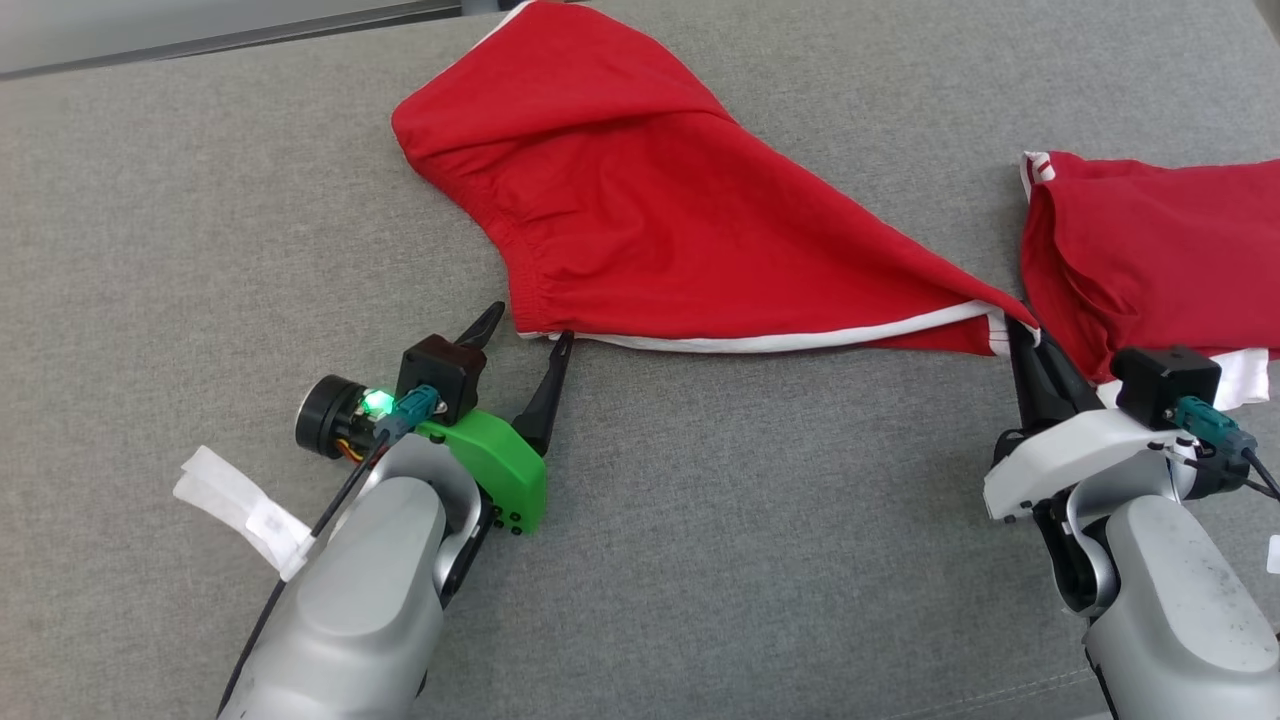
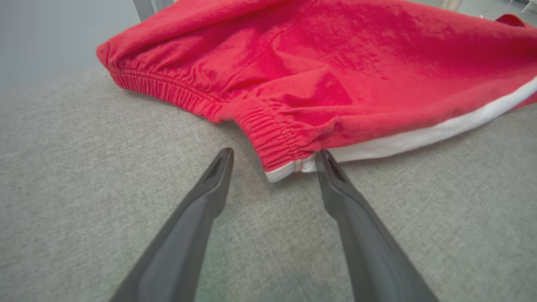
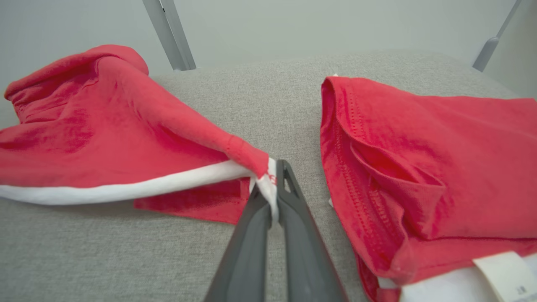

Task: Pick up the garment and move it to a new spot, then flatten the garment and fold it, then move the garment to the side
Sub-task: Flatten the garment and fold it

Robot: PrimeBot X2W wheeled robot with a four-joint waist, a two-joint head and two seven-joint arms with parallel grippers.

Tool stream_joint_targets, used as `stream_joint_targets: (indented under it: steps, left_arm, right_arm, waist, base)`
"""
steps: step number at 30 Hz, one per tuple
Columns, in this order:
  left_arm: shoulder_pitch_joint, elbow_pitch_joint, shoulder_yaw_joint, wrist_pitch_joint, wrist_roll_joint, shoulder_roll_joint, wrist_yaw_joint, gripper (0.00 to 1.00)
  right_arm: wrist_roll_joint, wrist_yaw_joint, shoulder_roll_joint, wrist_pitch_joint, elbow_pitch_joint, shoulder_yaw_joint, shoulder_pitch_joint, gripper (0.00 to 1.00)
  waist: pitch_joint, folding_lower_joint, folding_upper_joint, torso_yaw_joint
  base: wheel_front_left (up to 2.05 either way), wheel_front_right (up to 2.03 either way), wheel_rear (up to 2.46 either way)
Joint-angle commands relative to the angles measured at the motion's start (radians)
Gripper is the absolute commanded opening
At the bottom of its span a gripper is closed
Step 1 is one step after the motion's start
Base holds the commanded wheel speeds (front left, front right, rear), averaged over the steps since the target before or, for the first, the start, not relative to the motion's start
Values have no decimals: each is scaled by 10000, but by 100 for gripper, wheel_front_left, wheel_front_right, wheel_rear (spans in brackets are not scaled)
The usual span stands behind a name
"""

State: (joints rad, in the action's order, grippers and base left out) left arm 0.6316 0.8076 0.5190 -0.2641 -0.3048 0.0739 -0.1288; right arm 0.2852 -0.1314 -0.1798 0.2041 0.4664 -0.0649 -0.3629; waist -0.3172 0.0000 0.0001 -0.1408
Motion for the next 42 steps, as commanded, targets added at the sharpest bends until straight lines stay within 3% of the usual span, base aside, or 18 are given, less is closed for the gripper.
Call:
stream_joint_targets:
  steps: [1, 5, 6, 7, 9, 10, 17, 23, 32, 42]
  left_arm:
    - [168, -1, 52, 2, -77, 82, -15, 100]
    - [155, -72, 164, 2, -242, 151, -16, 100]
    - [129, -99, 184, 2, -268, 157, -16, 96]
    - [96, -137, 210, 2, -315, 157, -14, 78]
    - [45, -245, 296, 2, -372, 160, -16, 6]
    - [25, -340, 377, 2, -406, 175, -16, 0]
    - [-93, -917, 636, 2, -728, 431, -15, 0]
    - [-105, -1654, 730, 2, -619, 826, -14, 0]
    - [238, -3190, 661, 2, -457, 1487, -14, 0]
    - [277, -5611, 92, 871, -789, 2429, 323, 0]
  right_arm:
    - [-67, 17, 3, 84, 23, -10, -130, 0]
    - [-104, 17, 18, 109, 111, 12, -180, 0]
    - [-104, 17, 15, 122, 134, 24, -190, 0]
    - [-104, 17, 10, 138, 156, 38, -214, 0]
    - [-116, 17, -2, 169, 202, 59, -247, 0]
    - [-121, 17, -8, 178, 219, 68, -253, 0]
    - [-162, 17, -116, 239, 196, 104, -315, 0]
    - [-381, 19, -605, 368, -372, -20, -488, 0]
    - [-852, 19, -1414, 174, -2011, -405, -982, 0]
    - [-1157, 17, -1551, -1019, -4512, -382, -625, 0]
  waist:
    - [-73, 0, -1, -61]
    - [-103, 0, -1, -65]
    - [-100, 0, -1, -54]
    - [-101, 0, -1, -38]
    - [-99, 0, -1, -1]
    - [-92, 0, -1, 17]
    - [91, 0, -1, 239]
    - [541, 0, -1, 599]
    - [1487, 0, -1, 1201]
    - [2239, 0, -1, 1360]
  base:
    - [0, 0, 0]
    - [0, 0, 0]
    - [0, 0, 0]
    - [0, 0, 0]
    - [0, 0, 0]
    - [0, 0, 0]
    - [0, 0, 0]
    - [0, 0, 0]
    - [0, 0, 0]
    - [0, 0, 0]
